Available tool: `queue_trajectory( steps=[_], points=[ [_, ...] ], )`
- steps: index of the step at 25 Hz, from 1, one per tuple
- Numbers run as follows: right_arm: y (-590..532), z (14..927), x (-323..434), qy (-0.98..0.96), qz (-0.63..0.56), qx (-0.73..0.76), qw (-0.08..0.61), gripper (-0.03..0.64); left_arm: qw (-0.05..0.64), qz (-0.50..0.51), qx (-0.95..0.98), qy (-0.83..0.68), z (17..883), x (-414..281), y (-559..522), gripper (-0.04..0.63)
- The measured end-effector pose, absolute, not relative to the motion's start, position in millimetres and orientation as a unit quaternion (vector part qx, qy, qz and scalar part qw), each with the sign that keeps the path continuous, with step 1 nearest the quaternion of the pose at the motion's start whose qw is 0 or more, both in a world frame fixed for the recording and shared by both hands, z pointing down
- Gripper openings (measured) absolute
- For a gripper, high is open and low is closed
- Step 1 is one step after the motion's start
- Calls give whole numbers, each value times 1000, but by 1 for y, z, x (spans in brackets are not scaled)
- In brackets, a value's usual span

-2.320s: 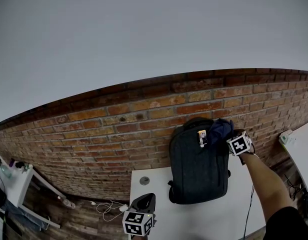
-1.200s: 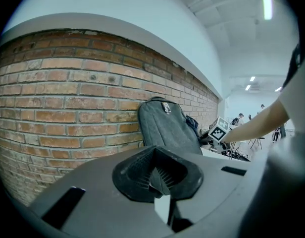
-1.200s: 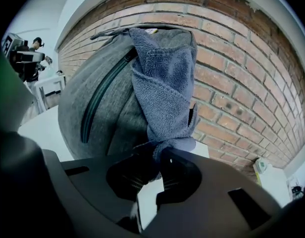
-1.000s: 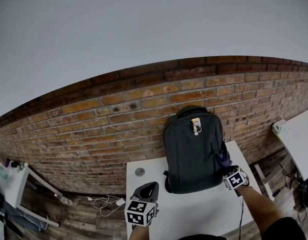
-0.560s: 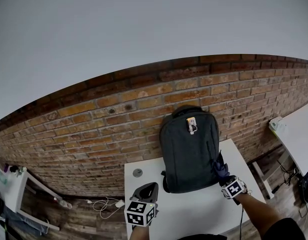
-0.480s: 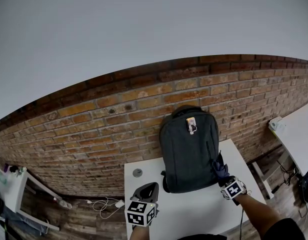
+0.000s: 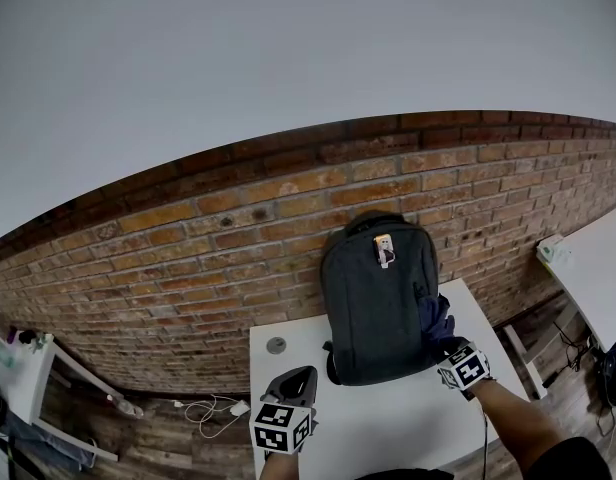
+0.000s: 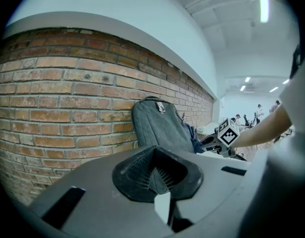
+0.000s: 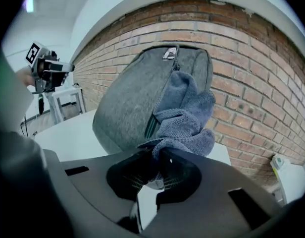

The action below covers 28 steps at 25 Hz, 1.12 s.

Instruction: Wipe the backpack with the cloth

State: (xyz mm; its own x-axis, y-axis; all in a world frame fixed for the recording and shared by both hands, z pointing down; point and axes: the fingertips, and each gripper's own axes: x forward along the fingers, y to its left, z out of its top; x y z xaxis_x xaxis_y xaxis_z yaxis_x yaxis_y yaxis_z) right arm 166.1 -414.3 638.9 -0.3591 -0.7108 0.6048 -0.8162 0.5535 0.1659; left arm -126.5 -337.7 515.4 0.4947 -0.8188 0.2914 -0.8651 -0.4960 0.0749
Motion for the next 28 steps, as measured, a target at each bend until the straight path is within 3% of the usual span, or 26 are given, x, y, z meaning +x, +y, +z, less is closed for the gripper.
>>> queue_trajectory(
  steps=[14, 28],
  points=[
    [-509, 493, 135, -837, -13, 500, 221, 31, 107, 109, 859, -490, 515, -129, -340, -12],
    [-578, 413, 105, -831, -82, 499, 230, 31, 109, 108, 848, -508, 514, -147, -341, -12]
  ],
)
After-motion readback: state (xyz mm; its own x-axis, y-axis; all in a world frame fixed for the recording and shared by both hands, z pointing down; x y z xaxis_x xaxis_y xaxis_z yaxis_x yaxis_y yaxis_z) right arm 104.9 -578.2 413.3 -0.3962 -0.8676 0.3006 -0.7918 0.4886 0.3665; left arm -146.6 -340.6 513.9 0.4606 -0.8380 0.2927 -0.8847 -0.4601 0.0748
